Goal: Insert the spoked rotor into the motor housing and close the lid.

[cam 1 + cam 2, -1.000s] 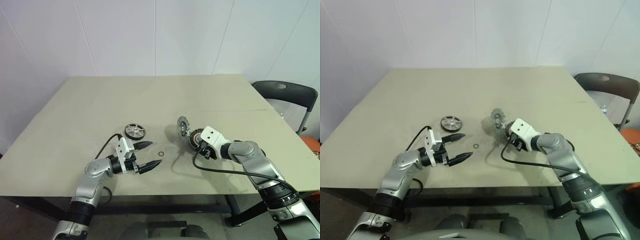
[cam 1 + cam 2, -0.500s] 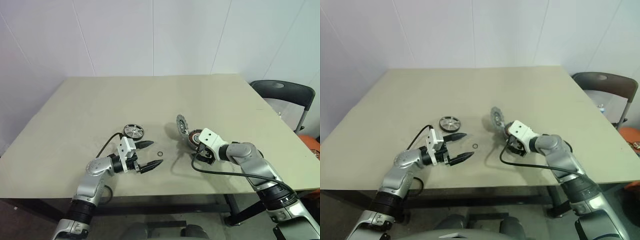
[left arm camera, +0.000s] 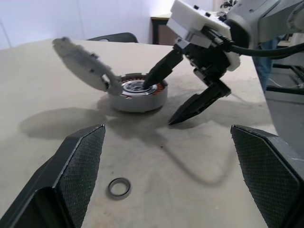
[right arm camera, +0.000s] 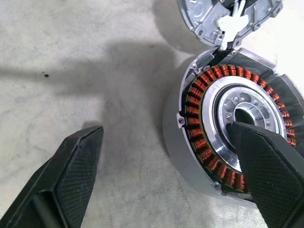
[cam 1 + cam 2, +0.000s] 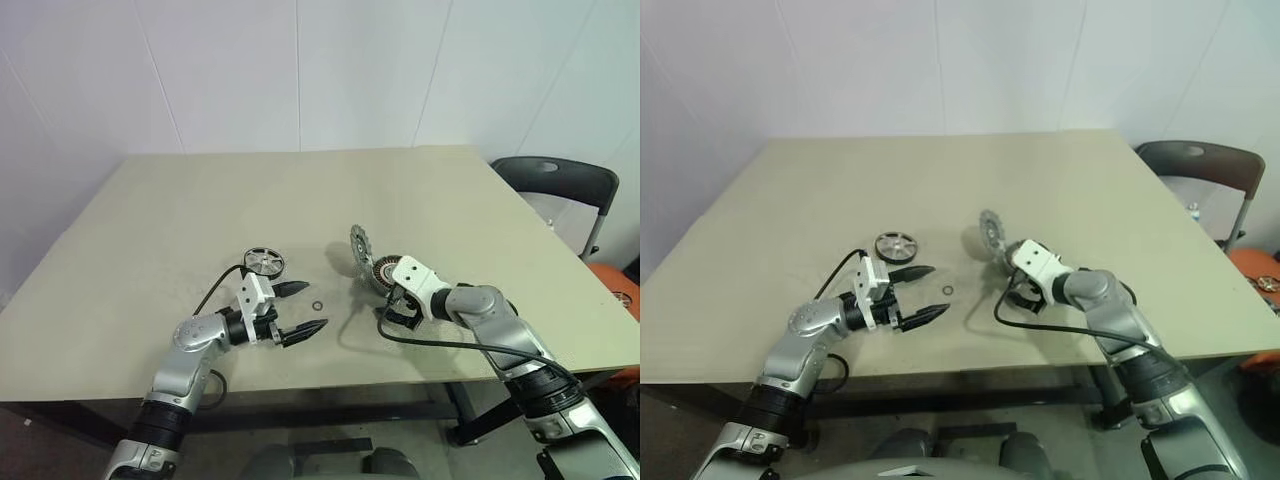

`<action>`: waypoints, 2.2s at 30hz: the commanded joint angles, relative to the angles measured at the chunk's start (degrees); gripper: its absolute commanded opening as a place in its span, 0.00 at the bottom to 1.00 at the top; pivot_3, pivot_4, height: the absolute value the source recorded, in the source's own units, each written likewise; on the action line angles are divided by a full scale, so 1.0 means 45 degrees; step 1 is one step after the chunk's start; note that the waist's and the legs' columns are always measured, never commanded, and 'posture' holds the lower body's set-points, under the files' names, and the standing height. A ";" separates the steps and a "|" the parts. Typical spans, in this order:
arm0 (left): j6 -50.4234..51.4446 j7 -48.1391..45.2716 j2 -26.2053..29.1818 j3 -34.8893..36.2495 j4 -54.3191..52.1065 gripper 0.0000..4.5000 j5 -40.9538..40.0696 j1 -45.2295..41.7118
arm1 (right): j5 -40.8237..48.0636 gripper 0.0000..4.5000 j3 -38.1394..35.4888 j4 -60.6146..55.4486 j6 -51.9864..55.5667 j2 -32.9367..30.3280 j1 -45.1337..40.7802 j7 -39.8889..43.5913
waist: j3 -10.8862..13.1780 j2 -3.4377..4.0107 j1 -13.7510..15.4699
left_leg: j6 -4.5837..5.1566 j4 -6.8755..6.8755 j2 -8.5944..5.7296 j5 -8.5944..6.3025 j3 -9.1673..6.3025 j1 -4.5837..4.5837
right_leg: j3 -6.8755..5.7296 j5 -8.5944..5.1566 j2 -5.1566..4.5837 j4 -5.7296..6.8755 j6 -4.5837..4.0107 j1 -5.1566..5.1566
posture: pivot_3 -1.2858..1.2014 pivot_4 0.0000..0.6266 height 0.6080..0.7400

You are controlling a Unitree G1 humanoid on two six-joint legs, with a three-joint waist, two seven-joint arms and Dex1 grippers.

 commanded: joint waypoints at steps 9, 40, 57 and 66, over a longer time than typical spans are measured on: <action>0.0362 0.0125 0.0075 0.0007 -0.0791 1.00 -0.0142 -0.0079 | 0.0378 0.99 -0.1242 0.0930 -0.0439 0.0723 -0.0429 -0.1142 | 0.0073 0.0042 -0.0093 | 0.0001 0.0010 0.0002 0.0001 0.0016 -0.0005 | 0.0001 0.0001 -0.0023 -0.0001 0.0000 -0.0046 | 0.52 0.00 1.00; 0.0858 0.0346 0.0115 -0.0197 -0.1366 1.00 -0.0050 -0.0089 | 0.0736 0.99 -0.1593 0.1365 0.0003 0.1183 -0.0368 -0.1729 | 0.0127 0.0017 -0.0075 | 0.0033 -0.0110 -0.0039 -0.0007 0.0107 -0.0020 | 0.0110 0.0299 -0.0010 0.0014 -0.0009 -0.0167 | 0.52 0.00 1.00; 0.0645 0.0248 -0.0008 -0.0212 -0.1011 1.00 0.0074 -0.0162 | 0.1593 0.99 -0.1518 0.0927 0.2068 0.1749 0.0090 -0.1467 | 0.0100 -0.0024 -0.0089 | 0.0031 -0.0039 -0.0029 -0.0011 0.0104 0.0017 | 0.0110 0.0273 0.0001 0.0040 0.0027 -0.0110 | 0.52 0.00 1.00; 0.0865 0.0272 -0.0006 -0.0408 -0.1488 1.00 0.0039 0.0024 | 0.1252 0.99 -0.1129 0.1095 0.1849 0.1860 -0.0024 -0.1719 | 0.0099 -0.0025 -0.0095 | 0.0030 -0.0036 -0.0028 -0.0011 0.0105 0.0022 | 0.0110 0.0273 0.0002 0.0040 0.0025 -0.0102 | 0.52 0.00 1.00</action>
